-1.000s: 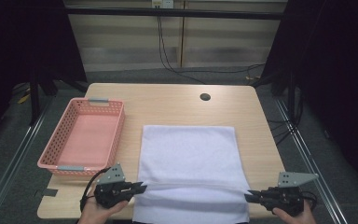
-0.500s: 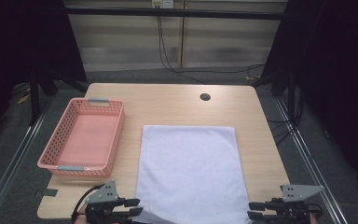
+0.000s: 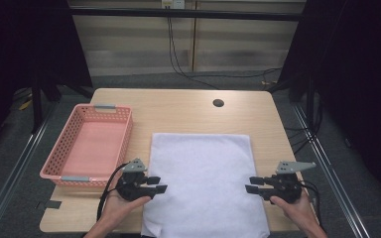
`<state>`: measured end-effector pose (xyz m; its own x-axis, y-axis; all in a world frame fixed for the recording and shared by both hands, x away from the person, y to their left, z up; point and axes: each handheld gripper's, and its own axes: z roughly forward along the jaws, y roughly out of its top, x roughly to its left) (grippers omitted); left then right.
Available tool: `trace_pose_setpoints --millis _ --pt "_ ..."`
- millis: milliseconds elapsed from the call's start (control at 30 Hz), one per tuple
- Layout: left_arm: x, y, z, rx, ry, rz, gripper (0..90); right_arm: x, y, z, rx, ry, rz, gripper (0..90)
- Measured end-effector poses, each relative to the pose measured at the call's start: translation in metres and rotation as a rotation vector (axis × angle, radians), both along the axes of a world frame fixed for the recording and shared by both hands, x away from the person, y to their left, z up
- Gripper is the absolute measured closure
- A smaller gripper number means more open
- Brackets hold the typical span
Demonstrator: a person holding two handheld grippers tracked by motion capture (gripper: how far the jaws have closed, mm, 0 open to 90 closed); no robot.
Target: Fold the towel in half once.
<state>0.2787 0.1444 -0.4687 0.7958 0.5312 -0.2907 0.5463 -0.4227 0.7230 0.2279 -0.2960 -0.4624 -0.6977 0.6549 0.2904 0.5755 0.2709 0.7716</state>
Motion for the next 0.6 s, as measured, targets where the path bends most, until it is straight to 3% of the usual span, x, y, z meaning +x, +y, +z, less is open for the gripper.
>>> trace_pose_setpoints --millis 33,67,133,167,200,333,433,467,600 --pt "0.005 -0.005 -0.001 0.012 0.008 -0.014 54.1 0.010 0.002 -0.003 -0.018 0.016 0.002 56.0" --pt "0.016 -0.012 -0.004 0.034 0.004 -0.001 53.7 0.023 0.006 -0.008 -0.031 0.032 -0.003 55.4" --pt "0.028 -0.018 -0.010 0.040 0.034 0.013 54.8 0.038 0.010 -0.014 -0.067 0.051 -0.010 54.6" --pt "0.032 -0.022 -0.015 0.068 0.028 0.025 55.1 0.045 0.012 -0.017 -0.080 0.062 -0.015 54.7" --pt "0.036 -0.026 -0.019 0.094 0.049 0.012 55.4 0.050 0.015 -0.021 -0.100 0.065 -0.020 54.7" --pt "0.043 -0.029 -0.026 0.084 0.036 0.036 55.6 0.066 0.023 -0.034 -0.171 0.067 -0.050 56.5" --pt "0.038 -0.029 -0.027 0.159 -0.062 0.002 59.8 0.064 0.024 -0.036 -0.200 0.048 -0.055 58.4" --pt "0.036 -0.030 -0.027 0.180 -0.069 0.016 69.4 0.061 0.025 -0.037 -0.213 0.029 -0.060 59.5" --pt "0.027 -0.033 -0.026 0.201 -0.097 -0.003 78.6 0.045 0.027 -0.036 -0.282 -0.021 -0.074 68.3"
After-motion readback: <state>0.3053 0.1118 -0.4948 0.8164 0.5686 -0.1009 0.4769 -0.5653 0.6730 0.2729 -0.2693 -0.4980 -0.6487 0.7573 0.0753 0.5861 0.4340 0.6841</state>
